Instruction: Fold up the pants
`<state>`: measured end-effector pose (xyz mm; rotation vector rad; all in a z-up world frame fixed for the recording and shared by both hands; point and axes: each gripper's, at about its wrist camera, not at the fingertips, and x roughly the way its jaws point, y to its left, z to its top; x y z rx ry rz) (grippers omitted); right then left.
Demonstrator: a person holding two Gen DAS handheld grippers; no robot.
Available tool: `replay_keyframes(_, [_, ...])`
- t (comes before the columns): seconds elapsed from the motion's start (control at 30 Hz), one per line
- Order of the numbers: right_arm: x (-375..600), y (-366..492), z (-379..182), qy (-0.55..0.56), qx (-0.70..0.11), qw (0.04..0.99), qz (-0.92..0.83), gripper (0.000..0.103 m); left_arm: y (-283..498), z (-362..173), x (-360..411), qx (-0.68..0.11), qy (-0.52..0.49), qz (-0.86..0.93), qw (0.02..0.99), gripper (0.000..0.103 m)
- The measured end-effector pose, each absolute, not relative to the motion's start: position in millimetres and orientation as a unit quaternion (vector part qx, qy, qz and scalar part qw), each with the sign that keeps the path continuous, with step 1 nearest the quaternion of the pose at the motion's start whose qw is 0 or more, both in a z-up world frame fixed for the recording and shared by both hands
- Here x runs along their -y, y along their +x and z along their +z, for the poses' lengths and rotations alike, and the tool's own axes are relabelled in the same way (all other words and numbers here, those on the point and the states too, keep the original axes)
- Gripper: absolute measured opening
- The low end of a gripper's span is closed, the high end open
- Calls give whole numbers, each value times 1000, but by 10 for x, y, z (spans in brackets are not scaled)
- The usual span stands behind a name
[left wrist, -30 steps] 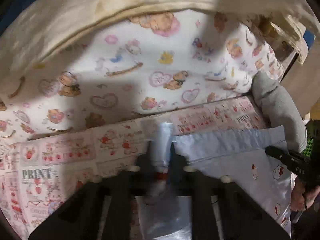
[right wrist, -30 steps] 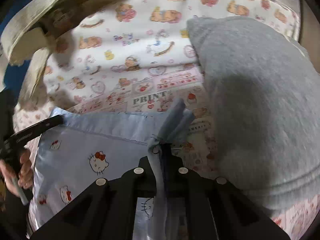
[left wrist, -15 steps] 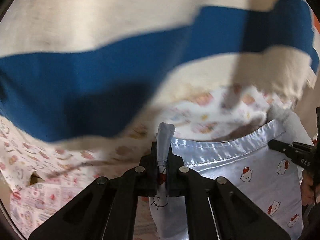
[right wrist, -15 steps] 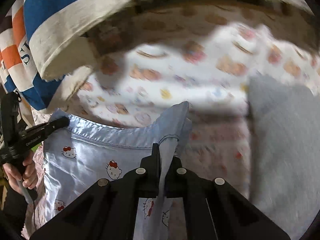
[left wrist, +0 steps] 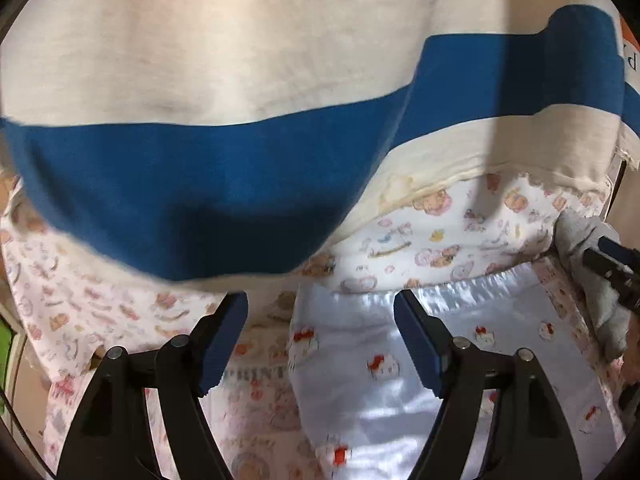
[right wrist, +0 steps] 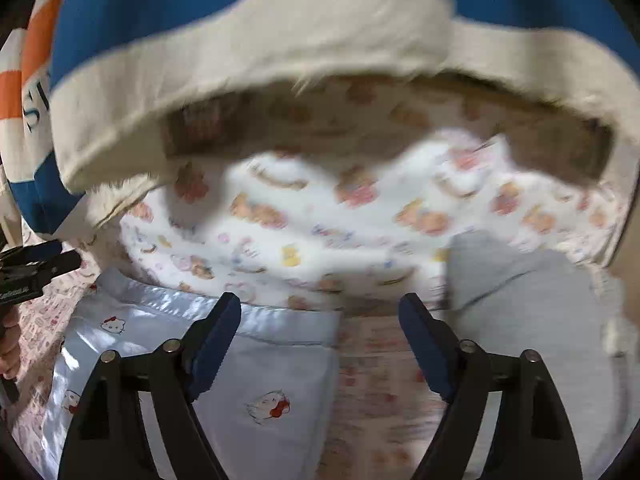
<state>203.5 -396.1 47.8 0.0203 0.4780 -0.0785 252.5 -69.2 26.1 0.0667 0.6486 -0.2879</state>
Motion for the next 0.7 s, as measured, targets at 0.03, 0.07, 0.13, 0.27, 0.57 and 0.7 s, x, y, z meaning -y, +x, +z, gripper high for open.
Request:
replay_keyframes(0.03, [4014, 1946, 524, 17, -236, 971, -34, 82, 2452, 284, 653, -316, 28, -144, 937, 74])
replay_keyframes(0.07, [4062, 1838, 573, 26, -234, 971, -25, 82, 2351, 316, 627, -313, 26, -146, 938, 74])
replay_keyframes(0.13, [4067, 1623, 654, 29, -229, 973, -8, 82, 2128, 393, 577, -300, 33, -145, 942, 74])
replay_keyframes(0.27, [4018, 1068, 784, 11, -224, 974, 26, 82, 1623, 490, 567, -323, 64, -70, 942, 73])
replay_keyframes(0.57, [3945, -20, 1077, 36, -202, 977, 63, 84, 269, 771, 416, -244, 35, -115, 962, 73])
replay_keyframes(0.7, [3850, -438, 1089, 28, -181, 982, 49, 84, -193, 844, 371, -180, 42, -118, 976, 77])
